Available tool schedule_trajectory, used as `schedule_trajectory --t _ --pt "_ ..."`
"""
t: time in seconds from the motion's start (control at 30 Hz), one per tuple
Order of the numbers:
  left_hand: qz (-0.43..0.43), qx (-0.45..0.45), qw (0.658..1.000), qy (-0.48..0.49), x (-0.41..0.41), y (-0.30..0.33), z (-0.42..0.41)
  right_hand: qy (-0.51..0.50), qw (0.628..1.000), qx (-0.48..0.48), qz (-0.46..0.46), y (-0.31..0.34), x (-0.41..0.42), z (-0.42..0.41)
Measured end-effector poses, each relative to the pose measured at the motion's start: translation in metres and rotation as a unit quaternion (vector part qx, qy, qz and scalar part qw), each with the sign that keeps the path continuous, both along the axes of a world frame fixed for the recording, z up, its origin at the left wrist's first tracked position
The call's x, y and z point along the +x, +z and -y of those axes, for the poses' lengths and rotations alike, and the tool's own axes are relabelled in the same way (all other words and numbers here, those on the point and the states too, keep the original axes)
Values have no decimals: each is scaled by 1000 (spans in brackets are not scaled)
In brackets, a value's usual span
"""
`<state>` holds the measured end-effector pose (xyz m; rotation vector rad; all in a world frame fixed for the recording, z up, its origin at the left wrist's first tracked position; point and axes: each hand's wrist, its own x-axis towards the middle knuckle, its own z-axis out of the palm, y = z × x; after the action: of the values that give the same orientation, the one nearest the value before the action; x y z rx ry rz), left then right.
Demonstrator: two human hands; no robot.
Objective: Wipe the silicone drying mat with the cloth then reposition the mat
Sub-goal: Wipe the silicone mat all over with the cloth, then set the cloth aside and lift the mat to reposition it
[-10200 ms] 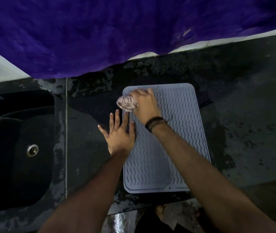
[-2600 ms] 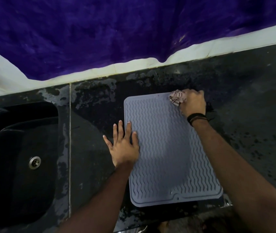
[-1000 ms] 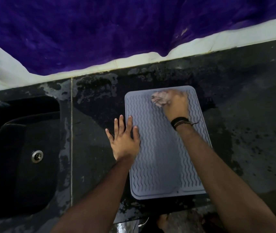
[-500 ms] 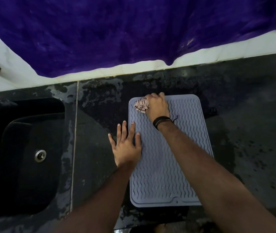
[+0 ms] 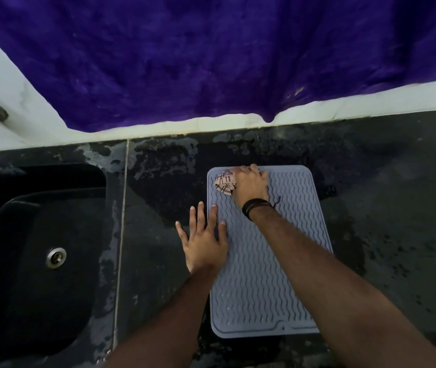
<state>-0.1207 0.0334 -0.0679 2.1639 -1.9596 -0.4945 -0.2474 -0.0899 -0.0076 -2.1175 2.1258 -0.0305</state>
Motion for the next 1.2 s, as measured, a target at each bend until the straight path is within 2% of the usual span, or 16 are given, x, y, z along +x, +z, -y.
schedule_trajectory --t 0.13,0.27,0.43,0.63,0.83,0.87,0.93,0.97,1.03,1.13,1.2 --pt "-23 7 1000 -14 6 8 0 -14 998 60 -23 14 7 -1" --pt "-56 -12 997 -59 36 27 23 -10 998 61 19 33 19 -7" --pt "-72 -1 997 25 108 44 47 53 991 21 120 56 79 -4" --pt "-72 21 996 50 187 51 45 155 986 13 65 69 169 46" --pt "-86 -7 995 58 224 64 72 150 983 -107 12 66 224 91" --pt "-90 -11 994 59 227 64 74 153 985 -86 -2 59 226 91" --pt "-91 -14 994 57 231 63 75 162 985 19 -55 40 227 79" --pt "-90 -11 994 55 231 63 75 160 982 78 -56 30 227 69" --pt "-91 2 995 49 230 63 76 138 979 148 9 19 224 54" --pt "-101 13 994 36 221 67 78 142 978 150 44 25 217 51" --pt "-111 20 993 22 210 71 80 143 982 102 64 34 205 51"
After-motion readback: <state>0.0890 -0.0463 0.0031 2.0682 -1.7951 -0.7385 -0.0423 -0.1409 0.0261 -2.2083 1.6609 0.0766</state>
